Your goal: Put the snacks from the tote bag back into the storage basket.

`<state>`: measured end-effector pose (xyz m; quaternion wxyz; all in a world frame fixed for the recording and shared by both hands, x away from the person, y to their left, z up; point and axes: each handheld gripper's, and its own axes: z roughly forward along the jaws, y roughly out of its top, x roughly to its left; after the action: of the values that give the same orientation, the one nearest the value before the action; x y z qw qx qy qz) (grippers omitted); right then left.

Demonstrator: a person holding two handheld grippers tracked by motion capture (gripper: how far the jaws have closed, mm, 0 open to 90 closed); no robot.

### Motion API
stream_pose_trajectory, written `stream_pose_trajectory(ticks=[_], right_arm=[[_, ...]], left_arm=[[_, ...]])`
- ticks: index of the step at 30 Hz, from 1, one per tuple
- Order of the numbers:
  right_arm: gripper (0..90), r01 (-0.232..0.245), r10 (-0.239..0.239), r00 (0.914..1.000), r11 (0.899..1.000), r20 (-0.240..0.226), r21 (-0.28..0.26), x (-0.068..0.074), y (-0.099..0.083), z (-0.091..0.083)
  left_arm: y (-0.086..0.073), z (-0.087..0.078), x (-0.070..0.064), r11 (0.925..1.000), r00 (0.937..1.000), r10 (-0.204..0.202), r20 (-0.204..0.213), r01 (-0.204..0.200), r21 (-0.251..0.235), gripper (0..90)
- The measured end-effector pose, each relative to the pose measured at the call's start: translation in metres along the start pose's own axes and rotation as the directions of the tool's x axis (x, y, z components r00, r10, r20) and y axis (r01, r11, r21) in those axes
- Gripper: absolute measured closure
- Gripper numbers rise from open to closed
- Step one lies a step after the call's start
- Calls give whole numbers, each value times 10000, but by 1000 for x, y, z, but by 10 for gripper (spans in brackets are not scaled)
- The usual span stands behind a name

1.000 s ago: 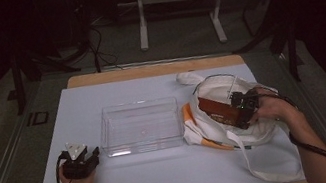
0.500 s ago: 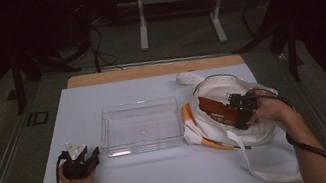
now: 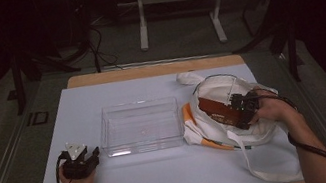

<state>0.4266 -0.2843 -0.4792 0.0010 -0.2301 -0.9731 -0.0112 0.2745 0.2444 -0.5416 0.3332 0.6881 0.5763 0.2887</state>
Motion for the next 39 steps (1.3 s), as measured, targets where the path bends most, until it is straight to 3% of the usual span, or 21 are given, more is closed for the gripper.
stream_pose_trajectory(ticks=[21, 32, 39], right_arm=[[431, 291, -293, 9995, 9995, -146, -144, 3, -7, -9], [431, 377, -375, 9993, 9981, 59, -487, 6, -13, -29], [430, 419, -411, 9990, 9982, 199, -425, 7, -18, -36]], left_arm=[[0, 0, 0, 10000, 10000, 10, -3, -10, 4, 556], [0, 0, 0, 10000, 10000, 10, -12, -10, -1, 555], [0, 0, 0, 10000, 10000, 12, -16, -12, -7, 555]])
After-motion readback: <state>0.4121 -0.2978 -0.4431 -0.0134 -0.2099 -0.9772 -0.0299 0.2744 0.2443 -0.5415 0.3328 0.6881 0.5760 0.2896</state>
